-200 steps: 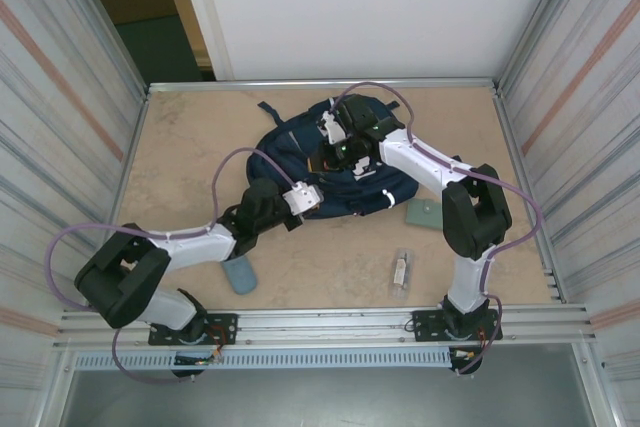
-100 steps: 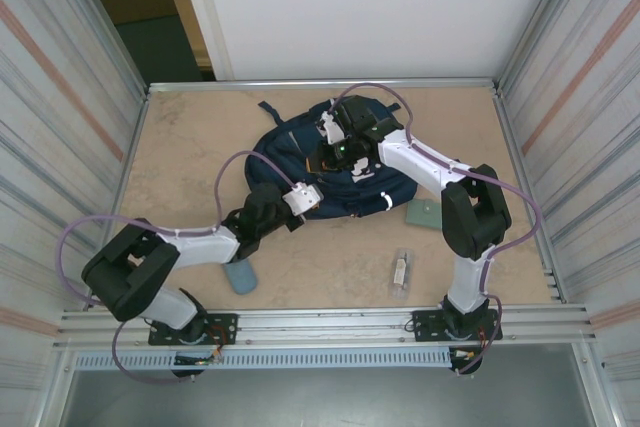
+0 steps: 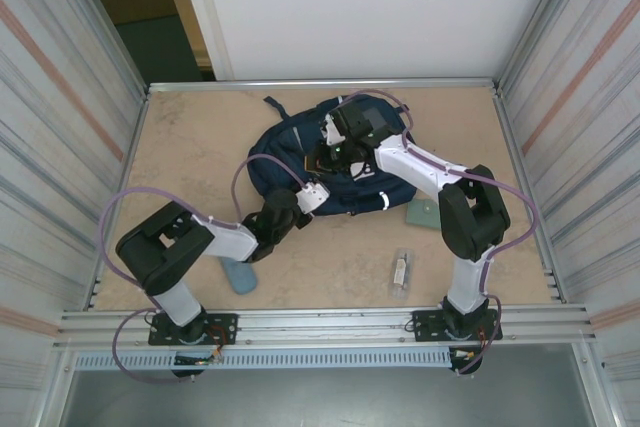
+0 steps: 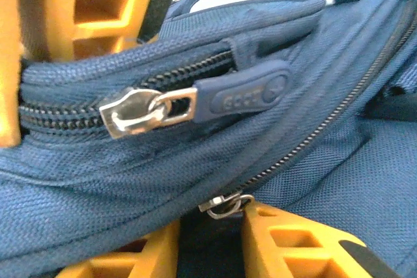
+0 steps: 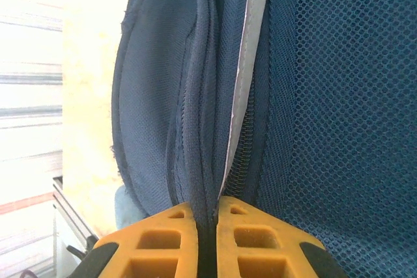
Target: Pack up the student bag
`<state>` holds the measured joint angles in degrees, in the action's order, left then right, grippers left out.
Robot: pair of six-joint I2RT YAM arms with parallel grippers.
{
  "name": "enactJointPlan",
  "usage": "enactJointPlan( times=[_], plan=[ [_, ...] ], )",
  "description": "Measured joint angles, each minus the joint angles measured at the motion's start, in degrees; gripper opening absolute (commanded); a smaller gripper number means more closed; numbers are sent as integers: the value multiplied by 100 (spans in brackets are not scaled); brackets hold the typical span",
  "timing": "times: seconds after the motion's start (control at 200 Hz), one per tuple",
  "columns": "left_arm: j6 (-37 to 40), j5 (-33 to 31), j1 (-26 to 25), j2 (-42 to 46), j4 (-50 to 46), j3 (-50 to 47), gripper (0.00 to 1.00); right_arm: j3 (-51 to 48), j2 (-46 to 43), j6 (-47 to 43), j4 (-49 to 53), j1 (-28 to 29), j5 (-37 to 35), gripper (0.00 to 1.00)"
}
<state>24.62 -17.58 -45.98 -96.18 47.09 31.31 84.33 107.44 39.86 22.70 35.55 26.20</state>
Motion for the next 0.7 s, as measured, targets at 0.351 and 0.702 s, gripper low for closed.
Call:
enactJointPlan(
  times=[0.351,0.702],
  plan=[
    [-87,586,68,822,-505,-236,0,-240,-348,-658,52,120,-280,0],
    [-675,2927,1128,2116,-1429,-656,0,-702,-848,-2465,-31,308,-850,0]
  ],
)
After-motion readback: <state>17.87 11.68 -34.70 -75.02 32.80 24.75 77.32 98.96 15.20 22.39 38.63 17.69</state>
